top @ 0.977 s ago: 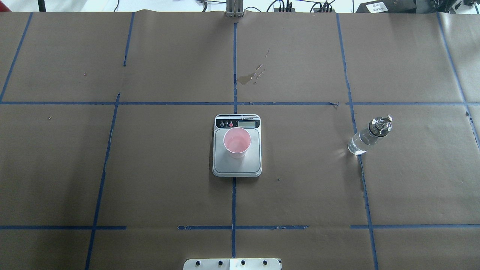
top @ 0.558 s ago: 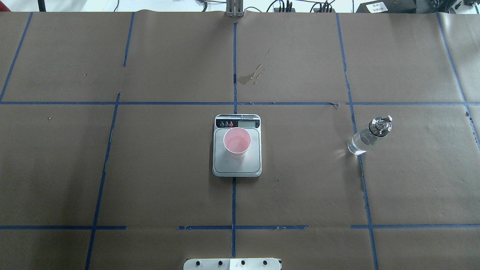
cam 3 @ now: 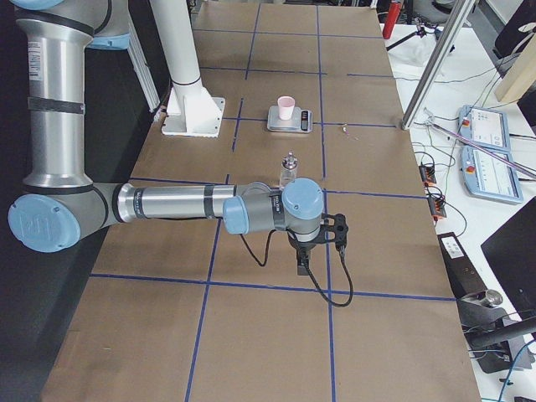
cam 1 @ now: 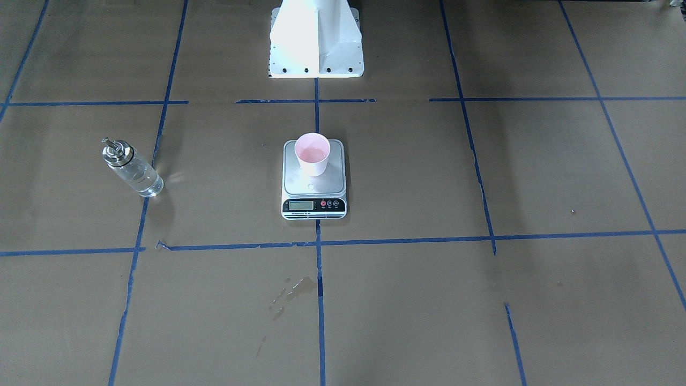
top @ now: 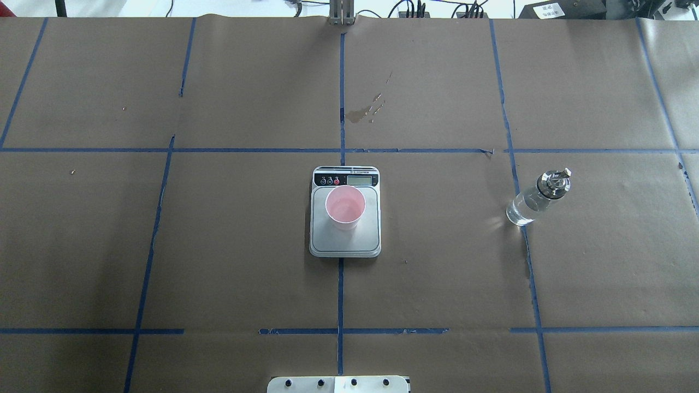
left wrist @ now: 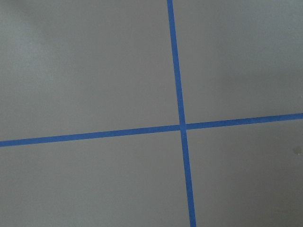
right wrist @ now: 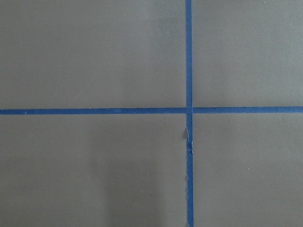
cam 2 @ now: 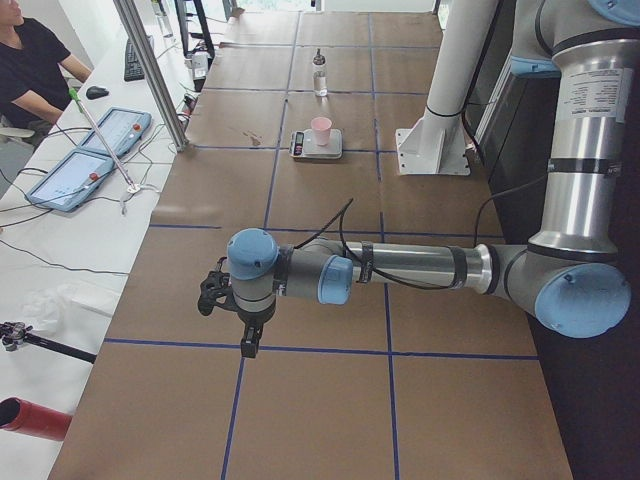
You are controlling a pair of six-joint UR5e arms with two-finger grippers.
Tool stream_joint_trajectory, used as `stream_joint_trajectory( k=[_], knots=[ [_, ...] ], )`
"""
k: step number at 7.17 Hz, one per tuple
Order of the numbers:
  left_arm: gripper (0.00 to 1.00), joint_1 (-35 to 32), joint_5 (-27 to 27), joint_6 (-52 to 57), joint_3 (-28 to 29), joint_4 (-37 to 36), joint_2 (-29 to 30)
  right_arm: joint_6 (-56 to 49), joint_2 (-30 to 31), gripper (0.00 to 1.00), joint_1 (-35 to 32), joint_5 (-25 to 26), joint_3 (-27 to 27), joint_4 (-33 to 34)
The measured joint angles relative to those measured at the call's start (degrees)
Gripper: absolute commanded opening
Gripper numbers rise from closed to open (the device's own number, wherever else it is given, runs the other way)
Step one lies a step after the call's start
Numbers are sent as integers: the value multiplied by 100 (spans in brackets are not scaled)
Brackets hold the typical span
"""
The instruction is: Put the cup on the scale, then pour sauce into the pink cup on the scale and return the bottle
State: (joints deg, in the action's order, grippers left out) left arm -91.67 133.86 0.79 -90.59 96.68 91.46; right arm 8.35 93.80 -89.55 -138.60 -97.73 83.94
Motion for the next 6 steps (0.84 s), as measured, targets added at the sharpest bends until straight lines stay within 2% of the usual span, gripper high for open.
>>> stream_joint_trajectory(
  k=[6],
  knots=[
    [100, 43, 0, 0, -54, 18, 42, -60, 79, 100, -1, 36, 17, 0]
  ],
)
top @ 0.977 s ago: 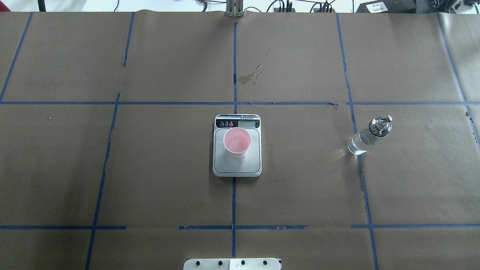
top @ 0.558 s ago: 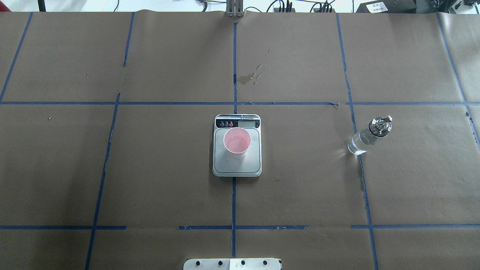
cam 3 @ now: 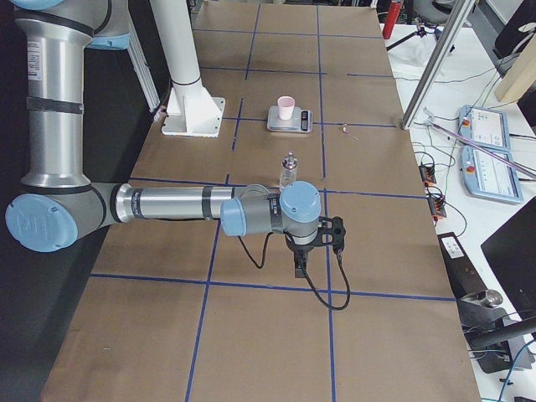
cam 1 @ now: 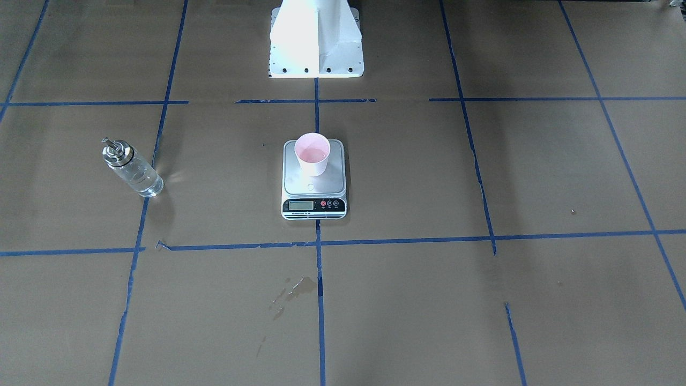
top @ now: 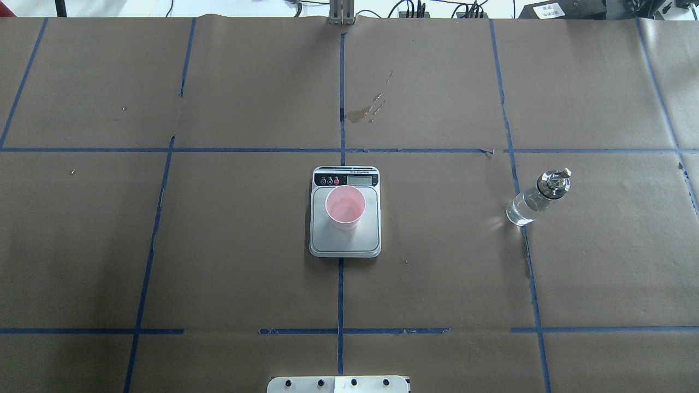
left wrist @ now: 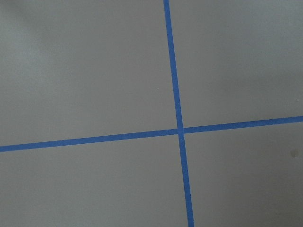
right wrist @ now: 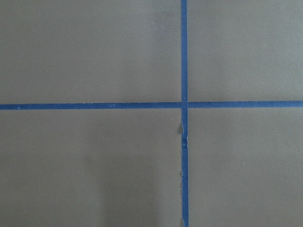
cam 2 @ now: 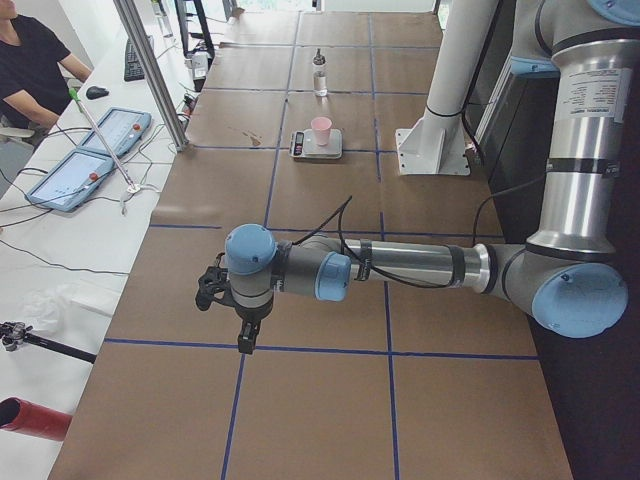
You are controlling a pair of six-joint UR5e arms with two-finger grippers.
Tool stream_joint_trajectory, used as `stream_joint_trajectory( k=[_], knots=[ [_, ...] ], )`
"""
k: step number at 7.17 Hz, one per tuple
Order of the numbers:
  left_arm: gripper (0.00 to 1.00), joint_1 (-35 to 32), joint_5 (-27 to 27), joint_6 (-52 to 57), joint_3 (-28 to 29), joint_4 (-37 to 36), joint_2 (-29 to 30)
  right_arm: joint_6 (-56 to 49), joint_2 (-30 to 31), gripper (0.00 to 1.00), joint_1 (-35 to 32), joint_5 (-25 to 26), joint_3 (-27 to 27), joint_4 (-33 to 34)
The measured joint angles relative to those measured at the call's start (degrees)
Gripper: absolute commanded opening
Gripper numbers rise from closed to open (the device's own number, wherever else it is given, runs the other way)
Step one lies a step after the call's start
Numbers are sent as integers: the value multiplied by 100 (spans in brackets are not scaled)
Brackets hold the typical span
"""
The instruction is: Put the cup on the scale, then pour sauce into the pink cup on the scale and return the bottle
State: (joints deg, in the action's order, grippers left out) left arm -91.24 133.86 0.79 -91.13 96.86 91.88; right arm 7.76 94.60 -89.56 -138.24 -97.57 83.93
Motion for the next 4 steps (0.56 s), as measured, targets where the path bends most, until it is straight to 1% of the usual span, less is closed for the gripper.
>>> stream_joint_trajectory(
  k=[4],
  knots=[
    [100, 111, 8, 2, -74, 17, 9, -2, 64, 100, 0, 18, 58, 8]
  ],
)
